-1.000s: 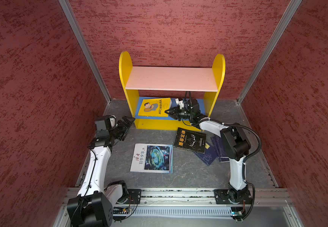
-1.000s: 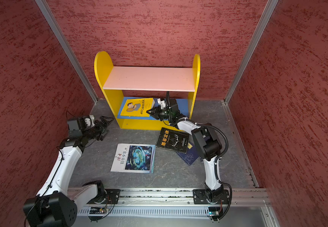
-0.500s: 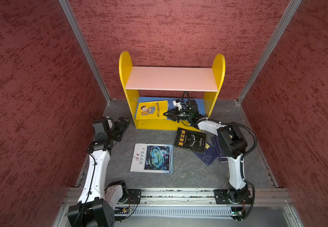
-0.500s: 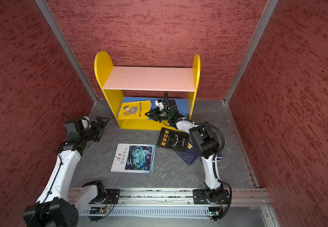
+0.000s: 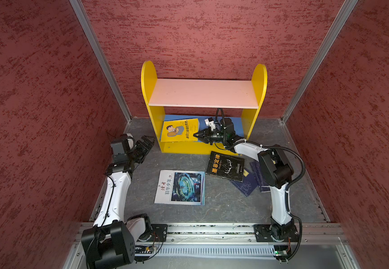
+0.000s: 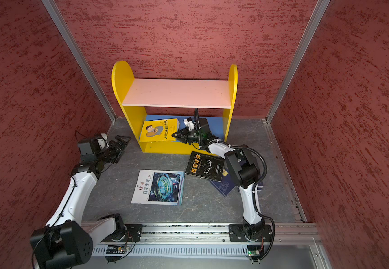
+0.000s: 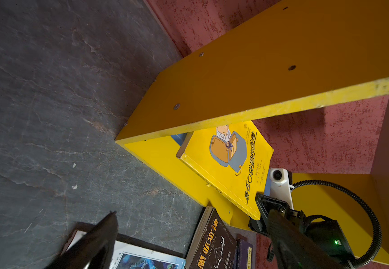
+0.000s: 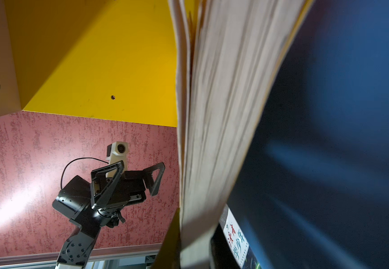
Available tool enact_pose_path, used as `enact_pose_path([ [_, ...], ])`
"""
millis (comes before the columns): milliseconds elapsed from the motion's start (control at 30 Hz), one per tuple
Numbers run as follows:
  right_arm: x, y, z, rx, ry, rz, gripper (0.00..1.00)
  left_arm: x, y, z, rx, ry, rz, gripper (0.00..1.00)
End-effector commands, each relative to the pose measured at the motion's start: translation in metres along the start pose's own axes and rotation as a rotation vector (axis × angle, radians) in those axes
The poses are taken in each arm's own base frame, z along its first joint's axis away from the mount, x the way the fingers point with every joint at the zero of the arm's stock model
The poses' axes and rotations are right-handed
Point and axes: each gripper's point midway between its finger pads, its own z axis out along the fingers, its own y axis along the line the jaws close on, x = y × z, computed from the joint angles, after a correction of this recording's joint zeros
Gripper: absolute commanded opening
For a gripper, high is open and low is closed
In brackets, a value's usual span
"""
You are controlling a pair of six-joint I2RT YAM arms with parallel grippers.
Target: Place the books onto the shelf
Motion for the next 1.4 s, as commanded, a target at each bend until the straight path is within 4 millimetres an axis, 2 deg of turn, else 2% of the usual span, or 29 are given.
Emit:
enact_pose_path([
  [0, -0.019, 0.001, -0.002, 0.065, -0.087, -0.040, 0.05, -0.014, -0.020, -0.003, 0.067, -0.030, 0.090, 0.99],
  [100, -0.023, 0.001, -0.002, 0.065, -0.104, -0.051, 0.05, -0.013, -0.020, 0.001, 0.074, -0.018, 0.098, 0.99],
  [400, -0.021, -0.010, -0.002, 0.087, -0.100, -0.028, 0.05, -0.003, -0.003, -0.002, 0.024, -0.013, 0.072, 1.00],
  [500, -0.030, -0.005, 0.004, 0.079, -0.101, -0.042, 0.05, -0.003, 0.000, -0.002, 0.013, -0.023, 0.067, 0.99],
  [633, -0.036, 0.001, 0.008, 0.051, -0.109, -0.043, 0.05, -0.010, -0.003, 0.004, 0.037, -0.045, 0.060, 0.99],
  [933, -0.031, -0.006, 0.002, 0.055, -0.138, -0.008, 0.04, -0.020, -0.009, 0.022, 0.070, -0.028, 0.043, 0.99],
  [1233, -0.024, -0.017, -0.009, 0.076, -0.189, 0.036, 0.04, -0.017, -0.008, 0.028, 0.073, -0.007, 0.047, 0.99],
  [1367, -0.025, -0.019, -0.007, 0.076, -0.189, 0.045, 0.04, -0.015, -0.009, 0.031, 0.079, 0.005, 0.058, 0.99],
])
